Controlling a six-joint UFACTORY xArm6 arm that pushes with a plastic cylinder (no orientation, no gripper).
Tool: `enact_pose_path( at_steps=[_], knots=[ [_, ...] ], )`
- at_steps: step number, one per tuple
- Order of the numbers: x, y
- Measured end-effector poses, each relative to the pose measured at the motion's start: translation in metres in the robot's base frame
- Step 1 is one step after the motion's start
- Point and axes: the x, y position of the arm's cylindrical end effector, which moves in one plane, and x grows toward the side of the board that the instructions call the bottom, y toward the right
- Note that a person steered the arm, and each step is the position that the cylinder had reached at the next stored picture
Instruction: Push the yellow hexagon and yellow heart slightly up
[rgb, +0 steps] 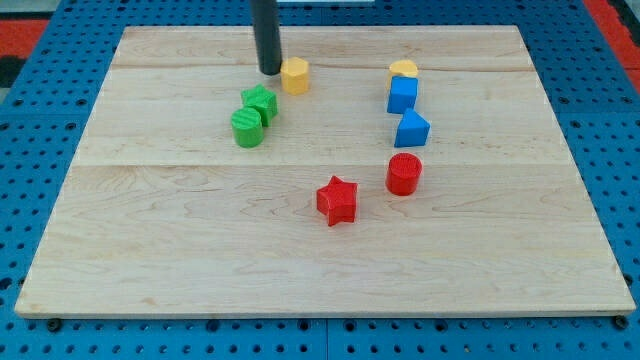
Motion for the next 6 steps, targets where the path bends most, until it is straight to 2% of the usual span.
enact_pose_path(
  at_steps=[2,4,5,6],
  knots=[
    [0.035,0.015],
    [0.036,0.102],
    [0.045,0.109],
    [0.045,0.086]
  ],
)
